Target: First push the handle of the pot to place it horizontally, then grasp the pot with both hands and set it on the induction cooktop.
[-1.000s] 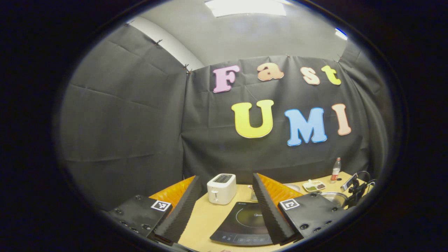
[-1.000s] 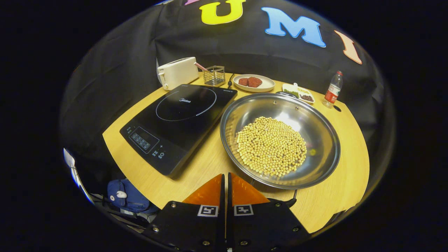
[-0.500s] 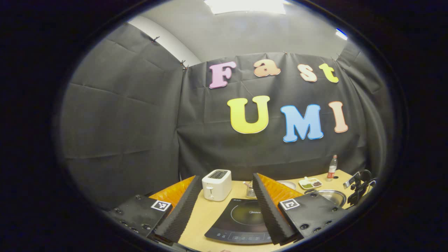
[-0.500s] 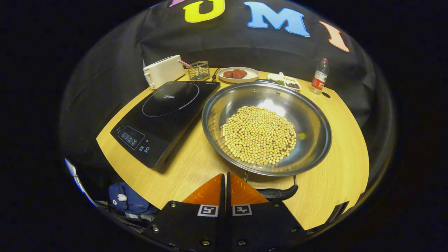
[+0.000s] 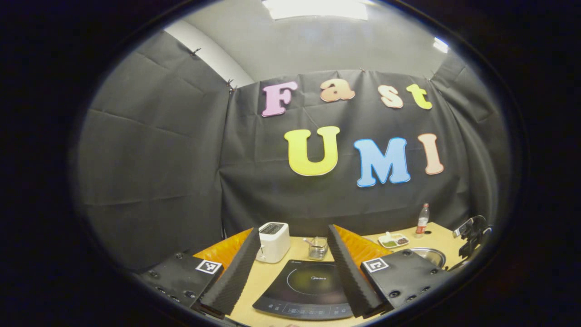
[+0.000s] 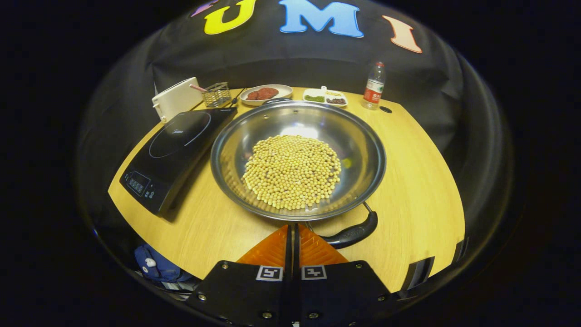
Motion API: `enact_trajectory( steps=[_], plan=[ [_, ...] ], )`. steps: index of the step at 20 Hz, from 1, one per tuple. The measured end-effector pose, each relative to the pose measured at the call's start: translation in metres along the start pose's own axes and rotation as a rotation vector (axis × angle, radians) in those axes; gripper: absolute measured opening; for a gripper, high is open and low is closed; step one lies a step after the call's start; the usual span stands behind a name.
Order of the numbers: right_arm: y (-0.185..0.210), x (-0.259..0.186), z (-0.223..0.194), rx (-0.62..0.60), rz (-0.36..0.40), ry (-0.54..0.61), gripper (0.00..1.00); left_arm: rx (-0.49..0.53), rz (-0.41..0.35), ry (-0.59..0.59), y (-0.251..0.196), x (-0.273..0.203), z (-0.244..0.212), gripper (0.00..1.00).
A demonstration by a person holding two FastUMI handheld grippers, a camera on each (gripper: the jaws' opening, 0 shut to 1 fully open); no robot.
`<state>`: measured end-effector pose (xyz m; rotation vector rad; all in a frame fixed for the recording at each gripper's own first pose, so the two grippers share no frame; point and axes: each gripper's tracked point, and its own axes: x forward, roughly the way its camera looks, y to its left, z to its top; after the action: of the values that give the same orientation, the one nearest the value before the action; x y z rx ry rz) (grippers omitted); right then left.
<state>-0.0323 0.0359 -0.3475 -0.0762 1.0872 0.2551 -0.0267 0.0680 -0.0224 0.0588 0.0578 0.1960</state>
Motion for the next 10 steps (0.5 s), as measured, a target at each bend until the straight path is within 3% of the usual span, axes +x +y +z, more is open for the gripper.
enact_trajectory(
  steps=[10],
  plan=[
    [-0.084,0.01,0.002,-0.08,-0.154,0.061,0.01,0.01,0.021,-0.003,-0.01,-0.004,0.002,0.96]
  ],
)
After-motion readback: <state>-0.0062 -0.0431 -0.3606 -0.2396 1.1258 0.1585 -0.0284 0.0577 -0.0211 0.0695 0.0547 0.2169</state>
